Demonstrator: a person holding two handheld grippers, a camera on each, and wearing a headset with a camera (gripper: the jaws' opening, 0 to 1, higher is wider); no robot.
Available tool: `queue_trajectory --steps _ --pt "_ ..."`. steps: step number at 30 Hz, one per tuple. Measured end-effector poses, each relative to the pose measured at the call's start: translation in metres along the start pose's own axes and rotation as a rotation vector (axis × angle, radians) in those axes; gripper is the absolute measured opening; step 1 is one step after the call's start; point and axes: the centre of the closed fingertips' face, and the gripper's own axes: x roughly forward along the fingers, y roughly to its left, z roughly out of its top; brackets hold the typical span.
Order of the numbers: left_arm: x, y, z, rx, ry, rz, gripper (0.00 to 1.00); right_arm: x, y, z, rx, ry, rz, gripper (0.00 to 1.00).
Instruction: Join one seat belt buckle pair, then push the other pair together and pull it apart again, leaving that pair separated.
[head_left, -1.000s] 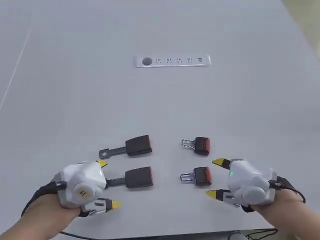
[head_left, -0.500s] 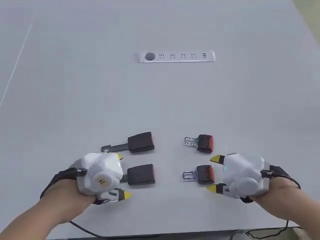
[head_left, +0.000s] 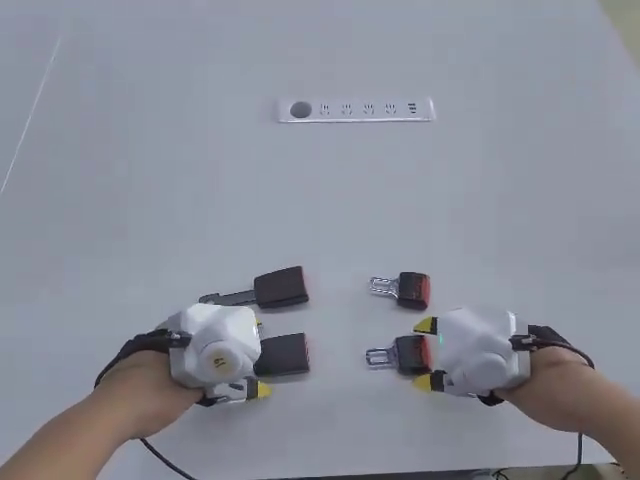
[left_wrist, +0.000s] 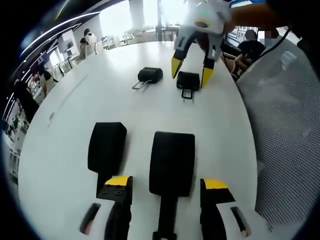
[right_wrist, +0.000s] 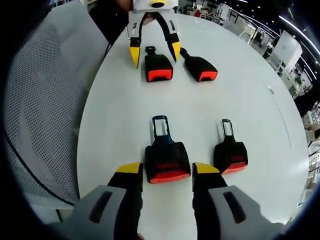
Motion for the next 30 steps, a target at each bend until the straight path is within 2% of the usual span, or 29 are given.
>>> queue_trajectory --steps 6,15,22,27,30 --pt "0.004 0.003 0.006 0.023 -0.003 -0.025 0.50 0.000 0.002 -0.001 -0.011 0.006 0.034 0.36" --pt "0.007 -0.005 0.008 0.069 -0.008 -0.099 0.41 0.001 0.001 0.004 0.000 0.013 0.077 0.35" --pt "0.007 -0.007 0.008 0.105 -0.002 -0.122 0.37 0.003 0.003 0.003 -0.013 0.025 0.109 0.34" --pt "0.007 -0.009 0.008 0.117 0.007 -0.128 0.34 0.003 0.003 0.003 -0.014 0.024 0.112 0.34" --pt "0.007 -0.009 0.007 0.125 0.015 -0.129 0.34 0.003 0.002 0.003 0.011 0.024 0.108 0.34"
